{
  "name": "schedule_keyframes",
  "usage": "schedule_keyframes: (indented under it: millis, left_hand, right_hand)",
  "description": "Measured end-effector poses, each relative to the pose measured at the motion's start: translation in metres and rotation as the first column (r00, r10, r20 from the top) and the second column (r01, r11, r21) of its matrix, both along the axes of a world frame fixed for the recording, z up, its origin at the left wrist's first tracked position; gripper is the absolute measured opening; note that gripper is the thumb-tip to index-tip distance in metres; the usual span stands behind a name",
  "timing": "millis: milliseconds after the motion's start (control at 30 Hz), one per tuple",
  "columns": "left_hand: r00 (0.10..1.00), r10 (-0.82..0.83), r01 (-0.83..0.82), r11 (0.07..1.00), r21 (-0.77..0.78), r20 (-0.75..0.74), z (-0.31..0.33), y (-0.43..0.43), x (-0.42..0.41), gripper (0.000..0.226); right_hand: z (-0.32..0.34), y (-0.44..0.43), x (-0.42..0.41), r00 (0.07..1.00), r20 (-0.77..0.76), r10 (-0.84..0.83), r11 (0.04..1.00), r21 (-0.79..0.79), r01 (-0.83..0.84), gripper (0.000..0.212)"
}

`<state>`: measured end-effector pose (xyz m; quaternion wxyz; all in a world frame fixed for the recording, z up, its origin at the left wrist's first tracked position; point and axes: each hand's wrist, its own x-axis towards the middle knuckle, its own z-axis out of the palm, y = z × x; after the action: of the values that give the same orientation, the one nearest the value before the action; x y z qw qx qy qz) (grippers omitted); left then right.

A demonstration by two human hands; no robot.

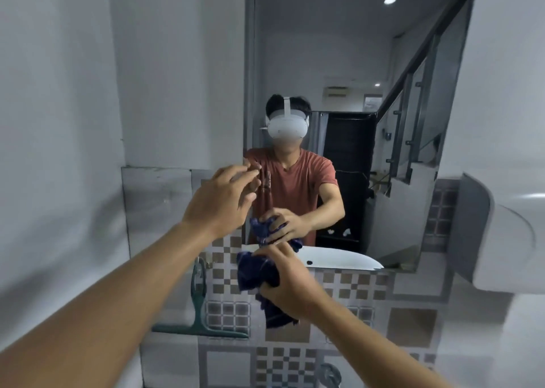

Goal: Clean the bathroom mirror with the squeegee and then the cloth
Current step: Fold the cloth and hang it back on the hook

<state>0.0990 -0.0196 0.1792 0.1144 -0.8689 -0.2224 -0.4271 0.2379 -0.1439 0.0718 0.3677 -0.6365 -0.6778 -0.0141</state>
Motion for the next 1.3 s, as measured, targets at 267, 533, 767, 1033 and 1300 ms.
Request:
schedule_keyframes:
  millis: [267, 533, 767, 1033, 1300]
  left_hand:
    - [0.941, -0.212, 0.335, 0.479, -0.812, 0.263, -0.027, -0.03, -0.053, 0.024]
    - [0.94, -0.036, 0.294, 0.589, -0.752, 0.34, -0.024, -0.037, -0.093, 0.015]
    - [0.927, 0.175, 0.095, 0.745, -0.66, 0.331, -0.006, -0.025, -0.124, 0.015]
    - [0.928, 0.184, 0.014, 0.851, -0.525, 0.323, 0.021, 0.021, -0.14, 0.024]
    - [0.935, 0.26, -0.182, 0.935, -0.304, 0.242, 0.046, 0.071, -0.132, 0.029]
  right_hand:
    - [0.052, -0.016, -0.026, 0.635, -0.728, 0.257, 0.964, 0.15, -0.218, 0.032]
    - [0.065, -0.003, -0.06, 0.282, -0.922, 0.266, 0.921, 0.157, -0.356, 0.036]
    - [0.064, 0.028, -0.085, 0.216, -0.95, 0.225, 0.913, 0.129, -0.386, 0.035]
    - [0.099, 0.08, -0.112, 0.847, -0.472, 0.243, 0.956, 0.263, -0.128, 0.043]
    - [0.135, 0.145, -0.116, 0.991, -0.132, 0.035, 0.971, 0.238, -0.003, 0.035]
